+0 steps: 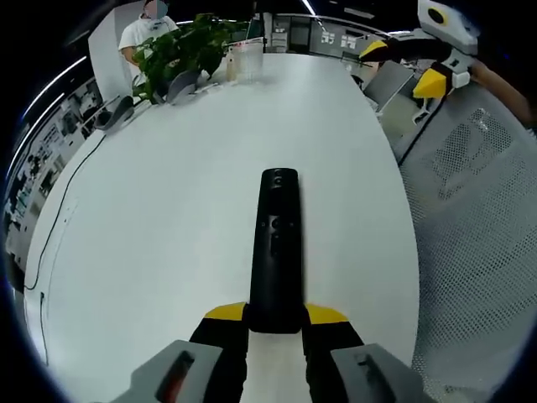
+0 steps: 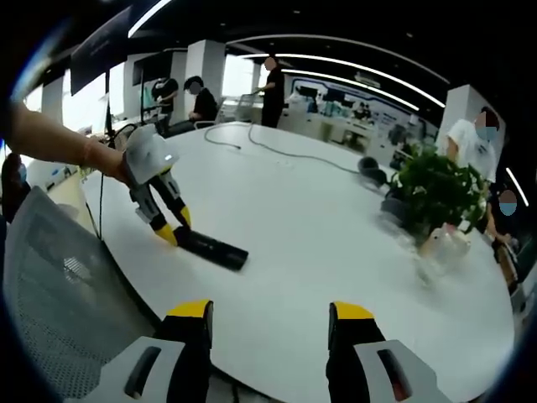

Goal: Press the specified remote control buttons in sequence, fully releasing each button before pressing the next.

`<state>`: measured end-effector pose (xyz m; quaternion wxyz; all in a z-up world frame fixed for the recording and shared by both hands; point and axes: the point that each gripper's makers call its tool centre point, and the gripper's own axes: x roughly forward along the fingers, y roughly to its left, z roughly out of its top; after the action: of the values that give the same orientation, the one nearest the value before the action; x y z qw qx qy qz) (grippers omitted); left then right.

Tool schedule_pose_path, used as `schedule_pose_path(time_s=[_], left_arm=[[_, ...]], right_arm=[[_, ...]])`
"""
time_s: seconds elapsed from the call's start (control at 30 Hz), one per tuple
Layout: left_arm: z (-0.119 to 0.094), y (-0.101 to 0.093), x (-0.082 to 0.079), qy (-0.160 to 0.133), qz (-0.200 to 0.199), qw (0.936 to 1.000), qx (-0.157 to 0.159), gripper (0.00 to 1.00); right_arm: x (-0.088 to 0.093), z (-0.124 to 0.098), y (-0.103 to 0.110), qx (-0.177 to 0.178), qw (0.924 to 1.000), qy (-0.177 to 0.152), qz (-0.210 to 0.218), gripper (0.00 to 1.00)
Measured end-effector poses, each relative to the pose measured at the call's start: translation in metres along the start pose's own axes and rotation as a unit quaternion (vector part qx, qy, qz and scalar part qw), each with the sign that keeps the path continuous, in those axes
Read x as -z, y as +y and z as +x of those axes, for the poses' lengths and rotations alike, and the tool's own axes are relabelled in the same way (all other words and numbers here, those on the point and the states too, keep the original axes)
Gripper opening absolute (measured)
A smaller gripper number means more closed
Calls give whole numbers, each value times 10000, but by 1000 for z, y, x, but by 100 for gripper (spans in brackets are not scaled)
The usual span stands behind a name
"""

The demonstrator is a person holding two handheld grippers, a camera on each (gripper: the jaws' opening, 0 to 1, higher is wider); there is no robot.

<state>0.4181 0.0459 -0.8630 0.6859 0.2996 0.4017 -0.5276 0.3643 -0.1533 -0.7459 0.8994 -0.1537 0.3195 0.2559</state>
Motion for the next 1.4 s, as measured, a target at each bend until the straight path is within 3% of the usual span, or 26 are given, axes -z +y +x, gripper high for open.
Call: schedule_pose_path(time_s=[1.4], left_arm=[[-3,-62,7,-56,68,10000,-24,24]], right_arm=[[5,3,13,-236,9991,204,-270,53]])
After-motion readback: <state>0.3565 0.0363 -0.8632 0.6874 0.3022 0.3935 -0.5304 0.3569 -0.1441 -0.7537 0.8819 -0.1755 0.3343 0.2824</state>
